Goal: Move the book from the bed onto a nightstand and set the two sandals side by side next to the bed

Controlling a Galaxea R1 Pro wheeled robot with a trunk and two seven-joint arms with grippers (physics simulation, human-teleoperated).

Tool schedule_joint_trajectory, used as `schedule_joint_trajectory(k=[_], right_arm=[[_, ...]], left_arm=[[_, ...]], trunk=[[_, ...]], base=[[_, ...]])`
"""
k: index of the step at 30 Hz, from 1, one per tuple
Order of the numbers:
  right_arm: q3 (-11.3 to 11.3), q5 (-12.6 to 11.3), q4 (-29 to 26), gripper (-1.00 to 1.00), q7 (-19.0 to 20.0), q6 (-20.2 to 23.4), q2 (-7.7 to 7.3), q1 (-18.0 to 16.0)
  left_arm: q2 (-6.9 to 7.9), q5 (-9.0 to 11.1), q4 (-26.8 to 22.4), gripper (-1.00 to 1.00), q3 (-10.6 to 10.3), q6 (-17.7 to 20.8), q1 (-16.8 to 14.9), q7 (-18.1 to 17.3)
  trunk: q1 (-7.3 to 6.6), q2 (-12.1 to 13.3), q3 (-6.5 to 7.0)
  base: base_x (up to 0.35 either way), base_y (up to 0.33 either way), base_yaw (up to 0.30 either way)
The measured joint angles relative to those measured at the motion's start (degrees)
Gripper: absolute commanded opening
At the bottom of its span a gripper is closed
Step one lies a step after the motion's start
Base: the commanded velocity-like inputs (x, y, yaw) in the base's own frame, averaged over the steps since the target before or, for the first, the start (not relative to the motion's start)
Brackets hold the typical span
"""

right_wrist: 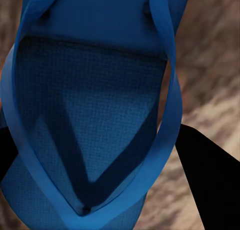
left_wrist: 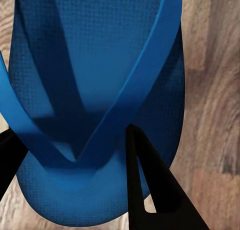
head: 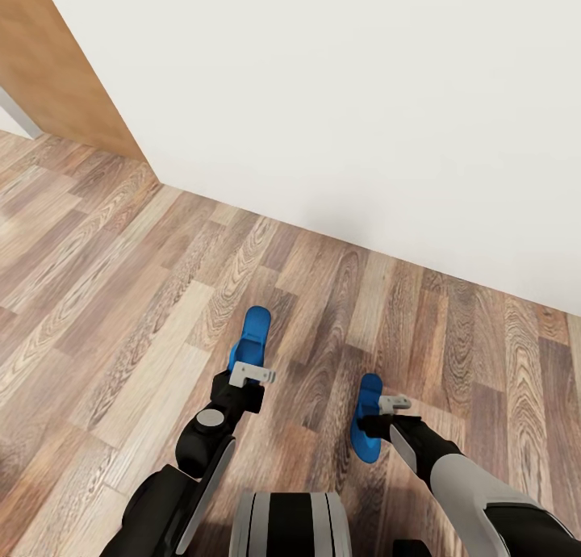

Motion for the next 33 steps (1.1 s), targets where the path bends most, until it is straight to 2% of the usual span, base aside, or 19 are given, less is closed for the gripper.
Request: schedule_joint_trajectory(k=[6,33], right_arm=[[-0.11,-0.54,-0.35,-1.00,-0.01,0.01,0.00,-0.06],[-0.05,-0.60,-0.28,-1.00,0.01,-0.14,-0.02,-0.06]], left_arm=[[0.00,0.01,0.00,-1.00,0.00,0.00,0.00,-0.01],[0.00,0.00,0.01,-1.00,0.00,0.00,0.00,0.01]], trunk=[[-0.30,-0.07,-1.09],[-0.31,-0.07,-1.10]], base=[[0.000,0.000,0.000],[0.000,0.000,0.000]])
